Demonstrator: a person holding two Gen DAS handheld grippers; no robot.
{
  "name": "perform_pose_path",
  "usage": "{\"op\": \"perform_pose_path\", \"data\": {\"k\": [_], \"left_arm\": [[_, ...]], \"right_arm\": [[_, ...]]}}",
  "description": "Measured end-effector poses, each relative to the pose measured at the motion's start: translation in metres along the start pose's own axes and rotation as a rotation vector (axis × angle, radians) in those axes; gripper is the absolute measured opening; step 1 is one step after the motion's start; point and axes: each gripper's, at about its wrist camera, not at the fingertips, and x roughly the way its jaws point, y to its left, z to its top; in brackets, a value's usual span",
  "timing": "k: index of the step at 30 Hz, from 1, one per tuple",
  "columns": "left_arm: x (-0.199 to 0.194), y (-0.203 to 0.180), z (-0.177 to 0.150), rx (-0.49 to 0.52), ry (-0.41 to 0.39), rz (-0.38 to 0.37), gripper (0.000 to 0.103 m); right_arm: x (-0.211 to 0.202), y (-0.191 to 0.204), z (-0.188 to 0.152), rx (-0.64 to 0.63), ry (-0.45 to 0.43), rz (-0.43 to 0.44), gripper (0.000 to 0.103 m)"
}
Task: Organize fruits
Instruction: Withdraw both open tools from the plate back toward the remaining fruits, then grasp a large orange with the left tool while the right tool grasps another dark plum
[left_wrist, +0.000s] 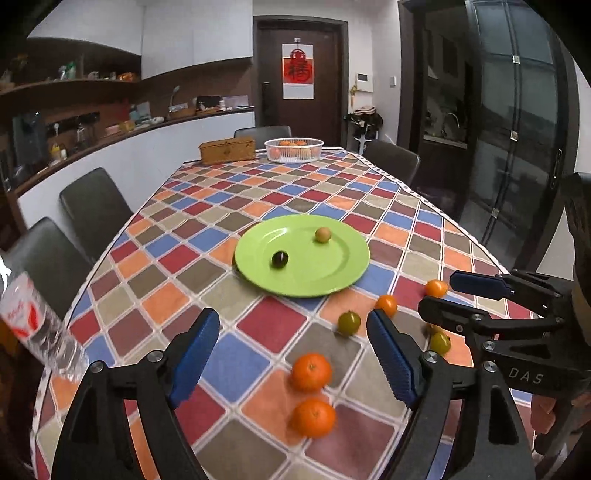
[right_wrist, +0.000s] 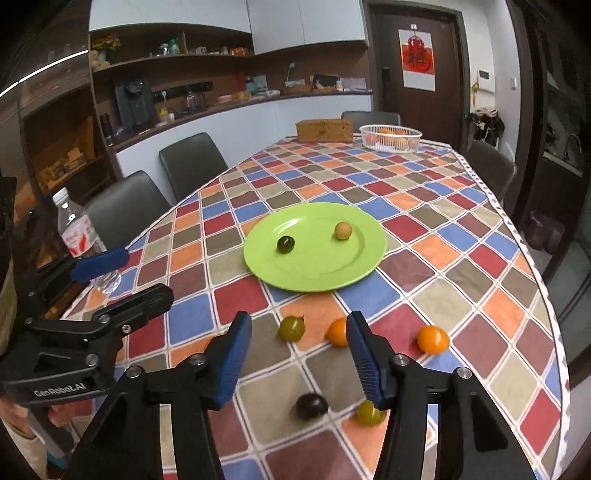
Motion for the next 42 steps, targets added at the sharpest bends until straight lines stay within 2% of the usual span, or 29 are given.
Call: {"op": "perform_pose_path", "data": {"k": [6,13,23,33,38,42], "left_arm": [[-0.012,-0.004,-0.024,-0.006,0.013,0.015,0.086],[-0.014,-0.007,-0.046,-0.009,0.049,0.016,0.086],[0.010,-0.008,-0.073,-0.006,0.140,0.012,0.086],[0.039,-0.009,-0.084,-0.005,0.199,-0.002,0.085],[0.050,-0.007,-0.081,-0.022,0.215,-0.015,0.078],[0.056,-0.004,-0.079,-0.049,0.234,-0.047,0.065]], "right_arm": [[-0.011,0.007,-0.024,-0.013,0.011,-0.005,0.054],[-0.012,0.003,-0.052,0.035,0.051,0.002,0.054],[0.006,-0.003,-0.076,0.056,0.130,-0.011,0.054],[0.024,-0.005,-0.082,0.041,0.172,-0.028,0.054],[0.034,-0.005,-0.077,0.032,0.183,-0.032,0.052],[0.042,-0.004,-0.074,0.011,0.192,-0.041,0.048]]}}
